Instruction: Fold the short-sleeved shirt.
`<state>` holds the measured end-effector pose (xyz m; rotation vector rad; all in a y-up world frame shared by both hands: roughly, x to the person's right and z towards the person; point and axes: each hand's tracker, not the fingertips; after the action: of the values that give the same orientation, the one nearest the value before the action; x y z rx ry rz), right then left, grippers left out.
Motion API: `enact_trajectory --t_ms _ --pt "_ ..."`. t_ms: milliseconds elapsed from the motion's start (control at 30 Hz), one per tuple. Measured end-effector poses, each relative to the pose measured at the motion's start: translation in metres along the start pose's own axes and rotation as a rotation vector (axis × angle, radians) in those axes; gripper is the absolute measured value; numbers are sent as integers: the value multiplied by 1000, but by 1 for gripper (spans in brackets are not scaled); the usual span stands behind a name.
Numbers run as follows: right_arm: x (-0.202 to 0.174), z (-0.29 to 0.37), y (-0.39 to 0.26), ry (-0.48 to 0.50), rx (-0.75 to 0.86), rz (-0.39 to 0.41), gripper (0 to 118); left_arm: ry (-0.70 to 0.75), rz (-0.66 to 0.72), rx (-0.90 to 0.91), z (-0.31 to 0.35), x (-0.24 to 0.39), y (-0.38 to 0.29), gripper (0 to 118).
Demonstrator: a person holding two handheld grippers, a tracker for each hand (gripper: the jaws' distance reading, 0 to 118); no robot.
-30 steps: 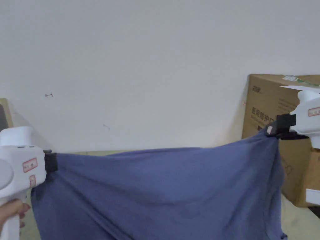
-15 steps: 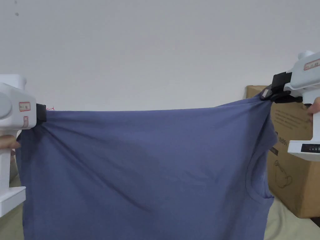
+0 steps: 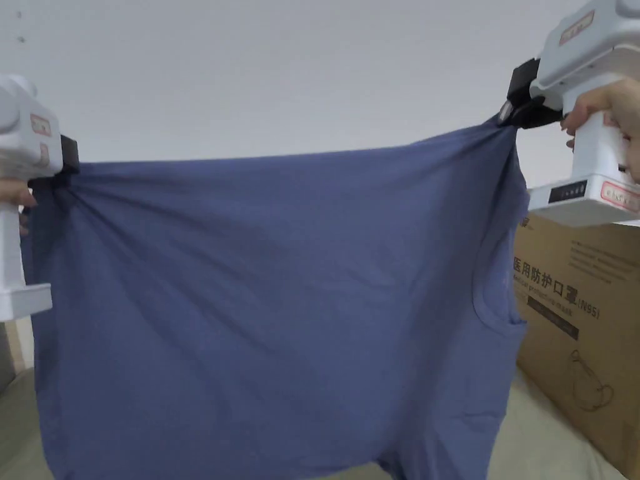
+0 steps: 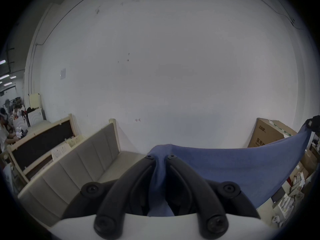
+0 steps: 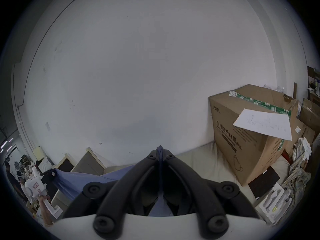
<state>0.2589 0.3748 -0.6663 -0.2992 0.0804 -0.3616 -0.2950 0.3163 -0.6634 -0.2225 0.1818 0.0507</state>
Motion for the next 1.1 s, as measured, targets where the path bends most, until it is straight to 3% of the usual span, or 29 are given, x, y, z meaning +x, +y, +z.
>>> enact_trajectory --t_ms 200,400,667,800,967,1100 --pt "-14 -5 11 -19 30 35 2 22 -45 35 -19 11 27 6" --pt "8 -38 -20 -6 -4 34 2 18 -37 27 -46 10 -20 6" --pt "60 -146 -132 -76 -218 12 2 84 -124 -247 -141 31 -167 6" --pt "101 -204 -210 -172 -368 -2 2 68 -125 -416 -179 38 -261 6" --pt "149 -240 -310 -233 -539 -31 2 68 -120 -572 -188 40 -362 6" --pt "172 -238 -360 -259 -588 -74 2 70 -126 -638 -183 30 -401 6"
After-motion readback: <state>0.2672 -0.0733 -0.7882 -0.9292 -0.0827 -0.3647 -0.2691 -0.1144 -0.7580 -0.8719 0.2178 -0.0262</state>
